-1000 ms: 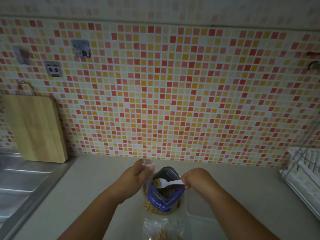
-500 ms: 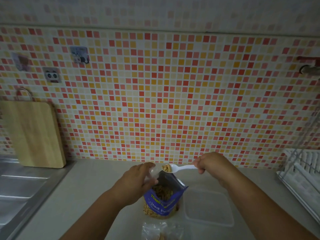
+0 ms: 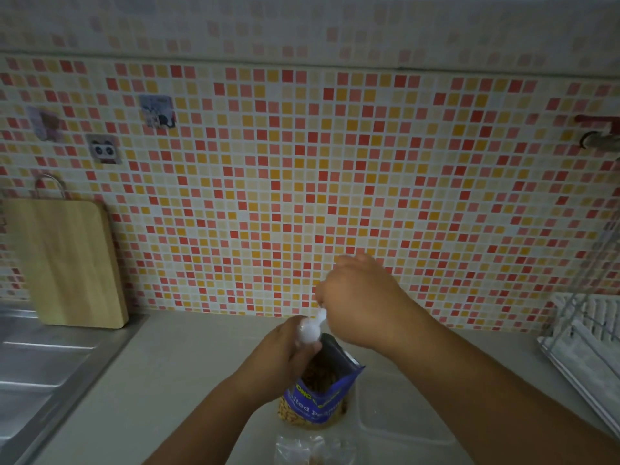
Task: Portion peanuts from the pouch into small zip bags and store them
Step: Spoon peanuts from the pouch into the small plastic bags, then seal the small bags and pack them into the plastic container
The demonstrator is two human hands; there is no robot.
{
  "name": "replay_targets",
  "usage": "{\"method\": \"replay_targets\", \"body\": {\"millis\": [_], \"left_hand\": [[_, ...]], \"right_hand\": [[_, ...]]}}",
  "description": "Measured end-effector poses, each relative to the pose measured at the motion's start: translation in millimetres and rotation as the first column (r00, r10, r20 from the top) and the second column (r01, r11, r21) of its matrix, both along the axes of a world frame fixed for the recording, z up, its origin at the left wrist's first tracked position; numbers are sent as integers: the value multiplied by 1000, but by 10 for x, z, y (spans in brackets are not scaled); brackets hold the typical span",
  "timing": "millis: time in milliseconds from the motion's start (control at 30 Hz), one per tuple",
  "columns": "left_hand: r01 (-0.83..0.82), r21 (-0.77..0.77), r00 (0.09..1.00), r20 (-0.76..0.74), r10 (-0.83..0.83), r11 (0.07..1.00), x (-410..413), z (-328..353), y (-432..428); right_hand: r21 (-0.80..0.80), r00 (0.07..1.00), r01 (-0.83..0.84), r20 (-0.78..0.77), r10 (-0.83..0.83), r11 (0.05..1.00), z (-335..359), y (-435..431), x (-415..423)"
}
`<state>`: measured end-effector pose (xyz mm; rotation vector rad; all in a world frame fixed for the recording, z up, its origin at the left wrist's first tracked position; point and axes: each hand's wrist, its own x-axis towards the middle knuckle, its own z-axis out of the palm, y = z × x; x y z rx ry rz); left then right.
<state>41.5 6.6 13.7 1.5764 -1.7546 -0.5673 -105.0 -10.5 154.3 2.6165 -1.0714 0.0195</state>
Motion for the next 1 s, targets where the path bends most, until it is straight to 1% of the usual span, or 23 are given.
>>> {"method": "replay_targets", "body": {"millis": [33,100,133,167,200,233,300,333,367,400,433,467,500,533,567,600,633,667,733,800,833,900,1000], "left_hand": [[-25,-1,998,-60,25,1000,14,23,20],[-70,20,982,-176,72,997,56,56,63],[-85,40,963,-253,93,996,82,63,85],[-98,66,930,-349,115,993,105,64,106],[-99,90,877,-463,130,991,115,73,134],[-88,115,799,-585,139,989,117,87,162],[-32,157,585,-798,146,987,87,140,217],[5,168,484,-863,144,986,67,166,250],[34,175,407,-902,147,984,46,190,283],[56,179,353,-924,148,982,23,214,317],[78,178,321,-936,145,981,-2,233,350],[95,178,304,-942,142,979,-29,242,377],[104,180,298,-944,143,978,-65,254,400],[113,185,305,-942,143,976,-101,264,424],[135,185,318,-939,135,973,-144,284,450],[165,180,339,-934,116,970,-191,312,481],[190,168,359,-929,91,967,-237,349,513],[202,153,378,-923,67,967,-276,386,542],[177,118,423,-905,32,977,-348,484,601],[76,67,494,-869,20,995,-403,581,650],[10,29,532,-847,20,1000,-425,630,674],[-98,-47,596,-803,20,994,-452,717,715],[-140,-96,627,-779,13,986,-483,833,782]], "right_hand": [[-40,999,12,51,-10,999,61,0,-42],[-83,985,93,153,-80,992,55,-51,-136],[-69,978,147,162,-134,987,0,-88,-163],[-21,972,192,139,-187,981,-98,-129,-172],[57,968,233,85,-237,971,-233,-155,-164],[137,964,262,9,-266,955,-390,-159,-155],[255,959,281,-98,-264,925,-731,-131,-136],[289,959,281,-102,-263,915,-885,-109,-140],[305,964,266,-66,-259,914,-1002,-93,-150],[313,966,241,18,-260,919,-1089,-84,-161],[315,950,215,153,-273,924,-1137,-83,-169],[340,897,184,325,-299,922,-1152,-64,-163],[415,784,125,516,-346,901,-1125,-13,-157],[531,611,14,666,-428,847,-1072,57,-144],[641,441,-146,724,-530,754,-999,153,-125],[696,302,-304,718,-627,651,-935,249,-105],[701,213,-404,697,-685,588,-885,334,-99],[686,153,-441,693,-704,579,-845,404,-107],[632,31,-430,723,-690,644,-760,510,-145],[570,-56,-407,764,-643,713,-661,573,-220],[547,-75,-401,779,-622,735,-605,604,-261],[509,-78,-404,809,-583,760,-507,678,-331],[461,-100,-407,836,-540,788,-436,746,-398]]}}
